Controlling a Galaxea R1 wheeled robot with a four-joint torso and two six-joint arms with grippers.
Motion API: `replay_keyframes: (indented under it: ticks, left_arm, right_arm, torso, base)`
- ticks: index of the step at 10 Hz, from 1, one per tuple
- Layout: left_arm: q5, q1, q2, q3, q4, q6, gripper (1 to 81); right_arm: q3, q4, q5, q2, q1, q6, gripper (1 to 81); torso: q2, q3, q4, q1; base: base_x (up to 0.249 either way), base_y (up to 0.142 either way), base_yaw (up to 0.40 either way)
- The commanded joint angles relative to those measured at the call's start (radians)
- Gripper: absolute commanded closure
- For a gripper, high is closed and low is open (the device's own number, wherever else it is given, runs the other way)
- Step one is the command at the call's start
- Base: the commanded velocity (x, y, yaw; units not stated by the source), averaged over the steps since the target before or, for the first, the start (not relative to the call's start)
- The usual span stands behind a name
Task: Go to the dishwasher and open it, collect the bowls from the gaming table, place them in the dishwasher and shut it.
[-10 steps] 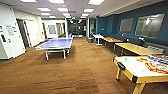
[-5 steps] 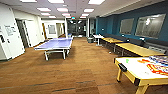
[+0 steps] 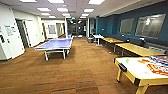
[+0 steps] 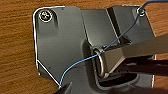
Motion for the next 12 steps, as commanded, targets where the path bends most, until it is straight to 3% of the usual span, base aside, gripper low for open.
replay_keyframes:
  ticks: [1,10,12]
  left_arm:
    - [0.050,-0.056,0.003,0.001,0.007,0.009,1.0]
    - [0.052,-0.058,-0.002,0.000,0.008,0.012,1.0]
    - [0.052,-0.058,-0.002,0.004,0.027,0.012,1.0]
  right_arm:
    - [-0.003,-0.001,-0.051,0.002,0.060,-0.003,1.0]
    - [-0.003,-0.001,-0.051,0.002,0.062,-0.003,1.0]
    - [-0.003,-0.001,-0.051,0.002,0.059,-0.001,1.0]
  torso:
    - [0.000,0.000,0.000,0.000]
    - [0.000,0.000,0.000,0.000]
    - [0.000,0.000,0.000,0.000]
  base:
    - [0.000,0.000,0.000]
    - [0.000,0.000,0.000]
    - [0.000,0.000,-0.219]
